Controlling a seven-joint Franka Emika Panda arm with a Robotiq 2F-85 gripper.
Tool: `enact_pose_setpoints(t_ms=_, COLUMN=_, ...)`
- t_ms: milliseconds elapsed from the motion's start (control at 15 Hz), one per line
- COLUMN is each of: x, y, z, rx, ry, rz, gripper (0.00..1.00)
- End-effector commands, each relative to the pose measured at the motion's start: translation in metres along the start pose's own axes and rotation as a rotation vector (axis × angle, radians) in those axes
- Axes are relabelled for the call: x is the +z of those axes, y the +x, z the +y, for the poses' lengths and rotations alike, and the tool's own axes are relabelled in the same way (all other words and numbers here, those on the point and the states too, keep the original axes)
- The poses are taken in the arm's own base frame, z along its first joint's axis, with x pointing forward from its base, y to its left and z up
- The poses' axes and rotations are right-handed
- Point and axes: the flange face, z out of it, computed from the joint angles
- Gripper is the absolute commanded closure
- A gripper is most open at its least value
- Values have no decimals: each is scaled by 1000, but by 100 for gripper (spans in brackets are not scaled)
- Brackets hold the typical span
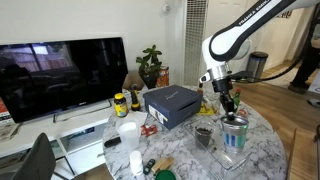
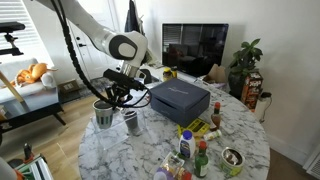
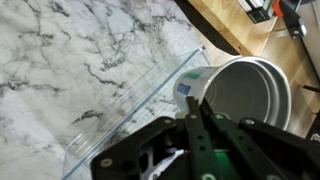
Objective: Set the storage container upright, then put the two cups inside it
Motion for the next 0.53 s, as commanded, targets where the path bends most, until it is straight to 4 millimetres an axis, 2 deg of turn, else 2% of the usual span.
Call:
enact_pose_setpoints(t_ms=0, x=19, y=-3, z=-5, rx=44, ry=15, rz=3, gripper=99)
enact_pose_setpoints(t_ms=467, x=30, y=-9, z=-11, rx=117, ry=-1, rz=116, gripper=99)
